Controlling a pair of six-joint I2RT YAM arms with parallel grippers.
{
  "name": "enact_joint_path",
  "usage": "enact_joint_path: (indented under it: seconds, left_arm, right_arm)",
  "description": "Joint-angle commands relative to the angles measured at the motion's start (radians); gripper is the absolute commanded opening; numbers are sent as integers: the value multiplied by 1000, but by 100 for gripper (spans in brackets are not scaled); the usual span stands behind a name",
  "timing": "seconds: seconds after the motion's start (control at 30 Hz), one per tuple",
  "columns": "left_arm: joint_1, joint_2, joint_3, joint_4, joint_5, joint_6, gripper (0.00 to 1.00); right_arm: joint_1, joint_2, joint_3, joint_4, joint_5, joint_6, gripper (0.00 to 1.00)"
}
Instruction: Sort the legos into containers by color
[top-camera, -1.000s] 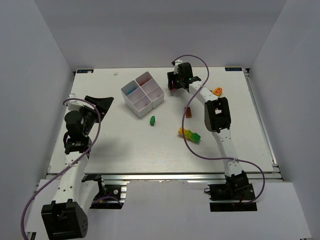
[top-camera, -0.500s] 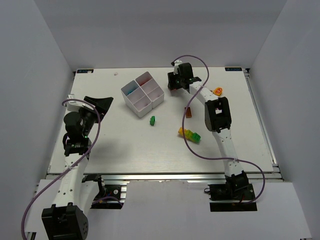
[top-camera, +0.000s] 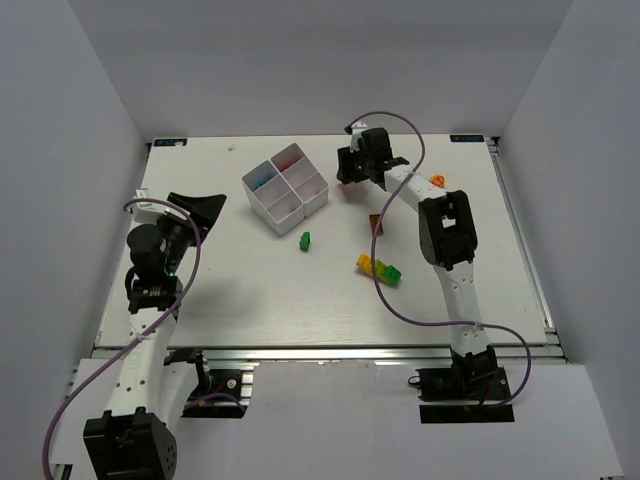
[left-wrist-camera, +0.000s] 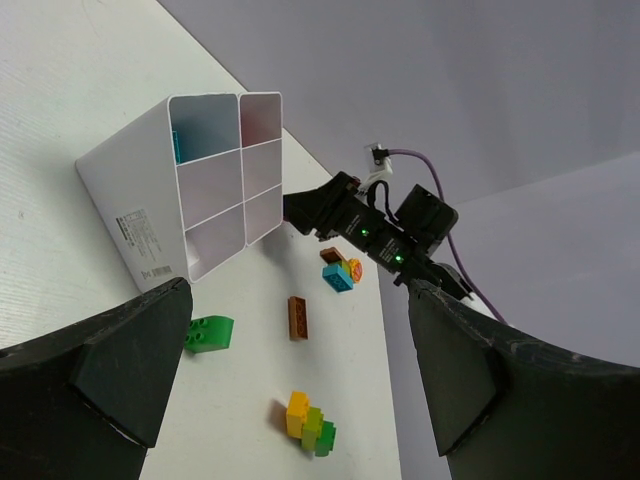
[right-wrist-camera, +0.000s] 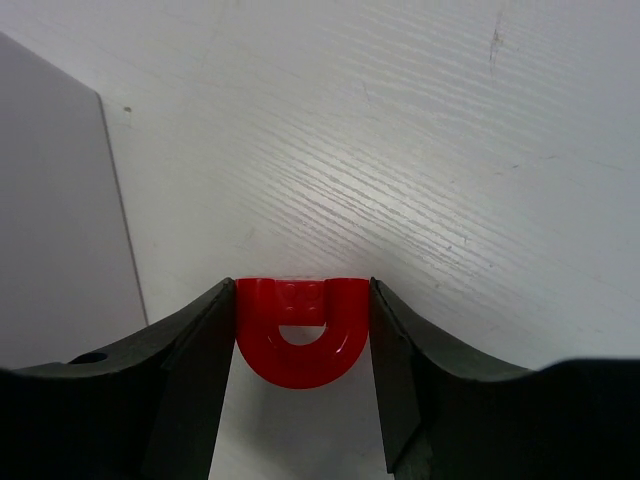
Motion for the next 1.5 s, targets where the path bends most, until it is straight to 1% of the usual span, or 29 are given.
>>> enact_joint_path:
  seconds: [0.0,0.1,0.33,0.53,0.67,0.9,1.0,1.1,1.27,1.47]
  left_arm:
    - [5,-19,17,-2,1,13,98]
    - [5,-22,23,-1,4,11,98]
    - [5,-39,23,-2,8,10,98]
    - [5,-60,29,-21,8,16,98]
    - [5,-68,35,-42,10,25,98]
    - [5,-77,40,-62,7,36,98]
    - [5,-75,35,-59,7,31,98]
    - [5,-74,33,-57,8,28,98]
    - [5,-77,33,-67,5,29,98]
    - [5,-89,24,-80,2,34,98]
  right_arm:
    - [-2,-126,-46,88,-20,10,45]
    - [-2,-171,-75,93,-31,31,44]
    - [13,-237,-67,85,-66,53,42]
    - [77,-261,-52,96,-104,45,43]
    - [128,-245,-17,102,-111,27,43]
    - [171,-162,123,108,-109,21,44]
    - [186,-126,158,113,-112,27,44]
    - [203,-99,167,171,-109,33,46]
    - [219,-45,203,199,-88,48,48]
    - [220,-27,204,234,-71,24,51]
